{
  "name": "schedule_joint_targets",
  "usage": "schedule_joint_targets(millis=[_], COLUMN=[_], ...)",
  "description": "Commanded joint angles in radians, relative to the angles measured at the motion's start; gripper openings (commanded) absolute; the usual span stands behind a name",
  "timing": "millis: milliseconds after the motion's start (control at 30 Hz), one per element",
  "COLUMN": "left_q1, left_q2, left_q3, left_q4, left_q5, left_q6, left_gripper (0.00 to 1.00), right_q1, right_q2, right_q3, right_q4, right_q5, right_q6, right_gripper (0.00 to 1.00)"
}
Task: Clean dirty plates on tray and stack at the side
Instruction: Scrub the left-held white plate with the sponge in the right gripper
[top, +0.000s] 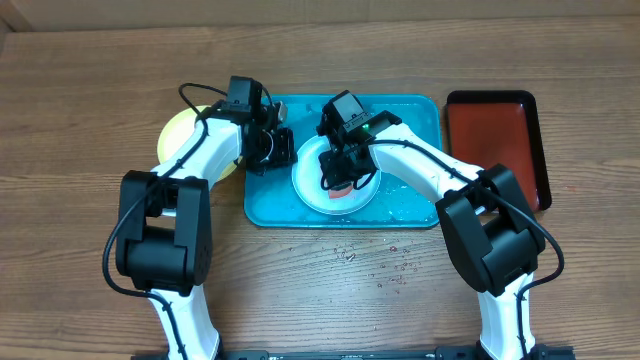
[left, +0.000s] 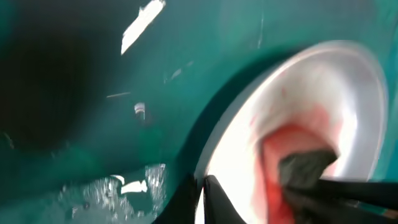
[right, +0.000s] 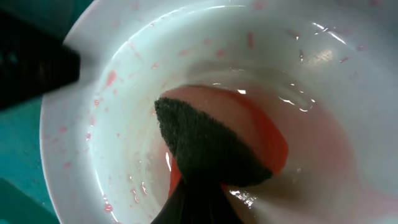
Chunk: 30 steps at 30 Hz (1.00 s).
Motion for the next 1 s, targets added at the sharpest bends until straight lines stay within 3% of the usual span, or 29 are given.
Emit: schedule_joint_targets(millis=[0, 67, 133, 200, 267, 567, 767, 967], left_q1=[-0.046, -0.069, -0.080, -0.085, -0.083, -0.084, -0.081, -0.080], left_q2=[0.000, 0.000, 0.000, 0.000, 0.000, 0.000, 0.000, 0.000], left_q3=[-0.012, -0.013, -0.016, -0.018, -0.018, -0.018, -0.018, -0.018], left_q4=[-0.022, -0.024, -0.024, -0.013, -0.002, 0.020, 0.020, 0.020], left_q5=[-0.011, -0.024, -0.110, -0.164, -0.164, -0.140, -0.134, -0.134], left_q6=[0.082, 0.123, 0.125, 0.124, 0.124, 0.067, 0.060, 0.060], left_gripper=[0.17, 0.24, 0.23, 0.19, 0.06, 0.04, 0.04, 0.04], right_q1=[-0.018, -0.022, -0.022, -0.022, -0.022, 0.003, -0.016, -0.054], right_q2=[0.017, 0.017, 0.017, 0.017, 0.017, 0.017, 0.017, 0.017], right_q3=[0.004, 0.004, 0.004, 0.004, 0.004, 0.004, 0.004, 0.004], right_q4=[0.008, 0.002, -0.002, -0.004, -0.006, 0.057, 0.139, 0.169], right_q5=[-0.029, -0.030, -0.031, -0.037, -0.055, -0.256, -0.067, 0.211], right_q6=[0.061, 0.061, 0.061, 0.061, 0.061, 0.174, 0.410, 0.438], right_gripper=[0.04, 0.04, 0.04, 0.04, 0.04, 0.04, 0.04, 0.04])
